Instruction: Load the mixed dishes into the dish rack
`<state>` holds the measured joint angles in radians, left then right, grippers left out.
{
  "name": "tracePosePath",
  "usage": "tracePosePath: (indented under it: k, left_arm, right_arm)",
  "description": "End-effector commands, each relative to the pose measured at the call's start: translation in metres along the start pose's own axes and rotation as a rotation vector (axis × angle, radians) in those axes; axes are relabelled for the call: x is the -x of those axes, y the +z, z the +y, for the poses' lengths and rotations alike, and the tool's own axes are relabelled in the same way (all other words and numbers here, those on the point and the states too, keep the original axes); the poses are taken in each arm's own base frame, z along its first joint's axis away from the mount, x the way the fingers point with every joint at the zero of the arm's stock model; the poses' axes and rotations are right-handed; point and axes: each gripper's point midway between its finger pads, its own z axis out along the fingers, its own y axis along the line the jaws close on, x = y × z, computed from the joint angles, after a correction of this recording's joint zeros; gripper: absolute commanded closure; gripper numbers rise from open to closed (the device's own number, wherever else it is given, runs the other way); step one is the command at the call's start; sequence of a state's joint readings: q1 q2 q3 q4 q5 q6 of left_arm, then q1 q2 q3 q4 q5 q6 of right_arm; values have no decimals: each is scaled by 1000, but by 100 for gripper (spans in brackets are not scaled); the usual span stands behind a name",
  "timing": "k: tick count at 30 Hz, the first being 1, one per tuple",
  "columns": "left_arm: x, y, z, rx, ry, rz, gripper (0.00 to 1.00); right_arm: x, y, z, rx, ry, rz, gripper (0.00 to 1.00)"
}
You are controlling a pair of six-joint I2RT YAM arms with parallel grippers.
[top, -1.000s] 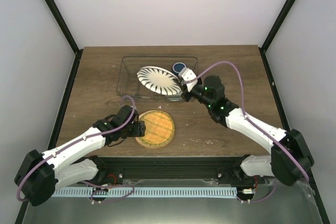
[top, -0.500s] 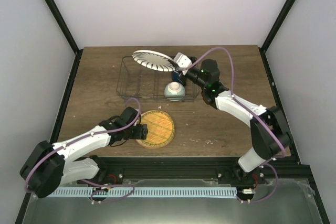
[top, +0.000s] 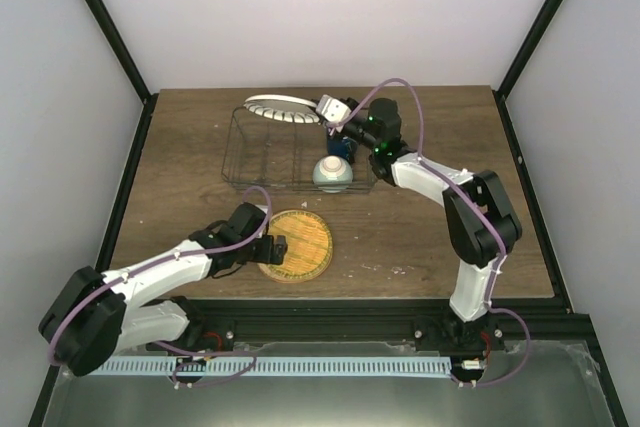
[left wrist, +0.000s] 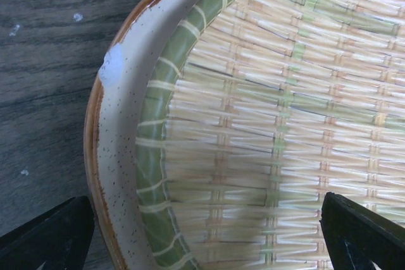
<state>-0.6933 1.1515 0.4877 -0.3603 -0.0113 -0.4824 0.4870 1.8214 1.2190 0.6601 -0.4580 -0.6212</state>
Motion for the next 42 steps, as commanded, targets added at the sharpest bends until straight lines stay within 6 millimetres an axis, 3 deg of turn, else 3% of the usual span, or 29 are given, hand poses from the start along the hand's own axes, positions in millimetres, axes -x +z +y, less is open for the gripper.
tracePosePath:
  k: [1, 14, 25, 37, 42]
  left_arm:
    - [9, 2, -5, -18, 34, -22, 0]
    - [17, -1, -11, -14, 42, 2, 0]
    - [19, 1, -11, -6, 52, 7, 0]
    - [18, 5, -13, -11, 55, 21, 0]
    - [18, 5, -13, -11, 54, 22, 0]
  right_arm:
    - [57, 2, -49, -112, -150, -196, 99]
    - [5, 22, -24, -19, -104, -136, 99]
    - [-22, 42, -9, 67, -48, -97, 99]
    - [-59, 68, 6, 214, 70, 60, 99]
    - [-68, 69, 8, 224, 100, 98, 98]
